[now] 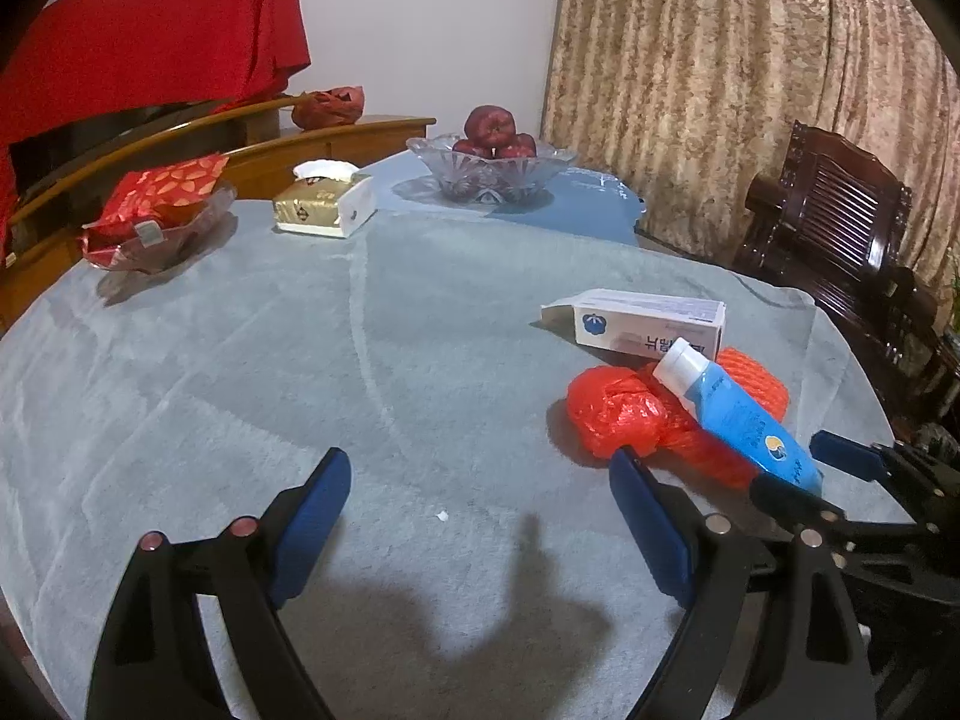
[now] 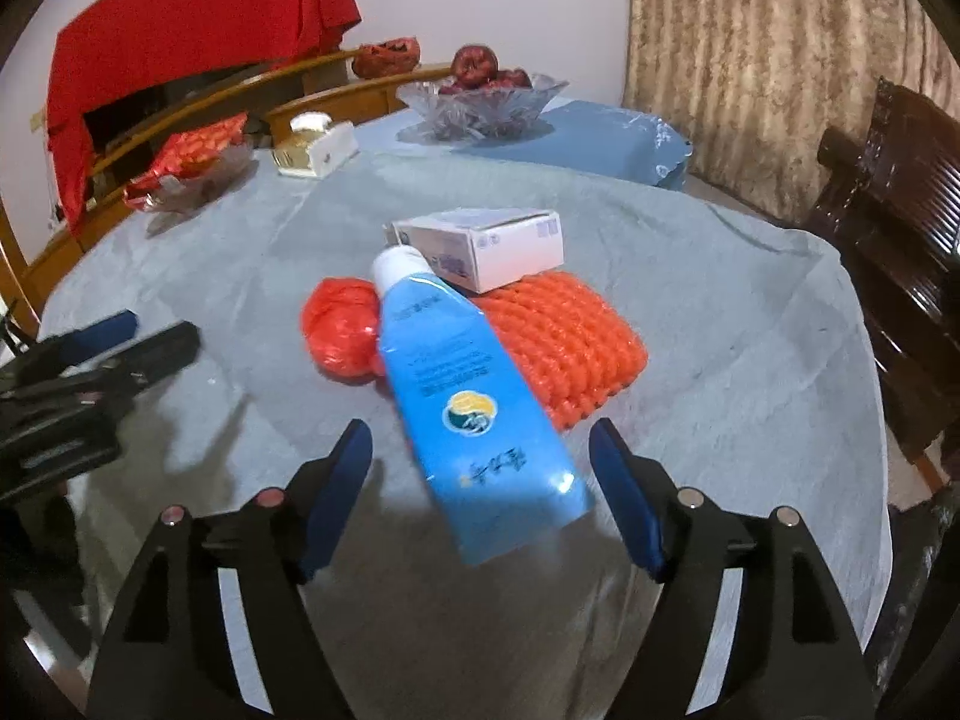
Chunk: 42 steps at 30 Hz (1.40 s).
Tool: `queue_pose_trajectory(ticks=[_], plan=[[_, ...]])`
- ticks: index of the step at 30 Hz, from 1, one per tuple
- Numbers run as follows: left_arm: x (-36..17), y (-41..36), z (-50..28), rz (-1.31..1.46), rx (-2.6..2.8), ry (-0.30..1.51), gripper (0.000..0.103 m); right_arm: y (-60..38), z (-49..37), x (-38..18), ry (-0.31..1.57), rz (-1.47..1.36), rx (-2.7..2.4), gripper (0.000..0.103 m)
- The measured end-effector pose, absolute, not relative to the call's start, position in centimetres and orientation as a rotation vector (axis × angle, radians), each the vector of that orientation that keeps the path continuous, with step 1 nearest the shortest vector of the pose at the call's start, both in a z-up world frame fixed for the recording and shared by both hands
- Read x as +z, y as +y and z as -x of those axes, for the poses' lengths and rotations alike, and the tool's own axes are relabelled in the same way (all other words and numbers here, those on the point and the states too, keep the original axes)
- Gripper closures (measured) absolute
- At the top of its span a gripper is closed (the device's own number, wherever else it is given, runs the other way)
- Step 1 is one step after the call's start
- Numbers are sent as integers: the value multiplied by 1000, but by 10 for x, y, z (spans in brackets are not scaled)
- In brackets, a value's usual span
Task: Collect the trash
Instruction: 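Lower the right tool onto the blue tube and close on it, then grasp the red plastic bag with the left tool while the right tool holds the blue tube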
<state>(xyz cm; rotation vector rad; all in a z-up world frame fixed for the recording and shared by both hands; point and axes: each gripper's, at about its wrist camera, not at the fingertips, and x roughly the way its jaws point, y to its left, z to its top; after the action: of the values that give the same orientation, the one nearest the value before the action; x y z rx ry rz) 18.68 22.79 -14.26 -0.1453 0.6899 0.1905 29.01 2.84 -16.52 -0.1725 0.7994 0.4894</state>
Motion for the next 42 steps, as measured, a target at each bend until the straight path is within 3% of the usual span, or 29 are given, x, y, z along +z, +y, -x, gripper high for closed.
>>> queue_pose_trajectory(ticks=[2, 4, 7, 14, 15, 16, 17, 26, 34, 39, 42], plan=[[-143, 228, -188, 145, 191, 690, 17, 30, -296, -170, 815, 178, 500, 32], [-143, 228, -187, 145, 191, 689, 17, 31, -300, -172, 840, 170, 529, 48], [-143, 228, -188, 146, 192, 688, 17, 31, -296, -171, 862, 139, 583, 57], [-145, 232, -187, 147, 201, 691, 17, 40, -276, -166, 870, 131, 659, 56], [-145, 233, -186, 147, 204, 691, 17, 40, -276, -164, 868, 124, 656, 51], [-145, 234, -186, 146, 207, 691, 17, 38, -277, -161, 868, 107, 647, 38], [-145, 235, -185, 147, 210, 690, 17, 38, -278, -158, 865, 100, 643, 35], [-144, 242, -187, 159, 228, 680, 17, 50, -301, -138, 781, 89, 612, 35], [-143, 249, -198, 155, 242, 668, 17, 77, -328, -153, 803, 126, 591, 46], [-145, 260, -203, 157, 256, 670, 17, 84, -336, -163, 828, 153, 576, 48], [-148, 264, -205, 169, 263, 677, 17, 85, -338, -167, 833, 159, 573, 57]])
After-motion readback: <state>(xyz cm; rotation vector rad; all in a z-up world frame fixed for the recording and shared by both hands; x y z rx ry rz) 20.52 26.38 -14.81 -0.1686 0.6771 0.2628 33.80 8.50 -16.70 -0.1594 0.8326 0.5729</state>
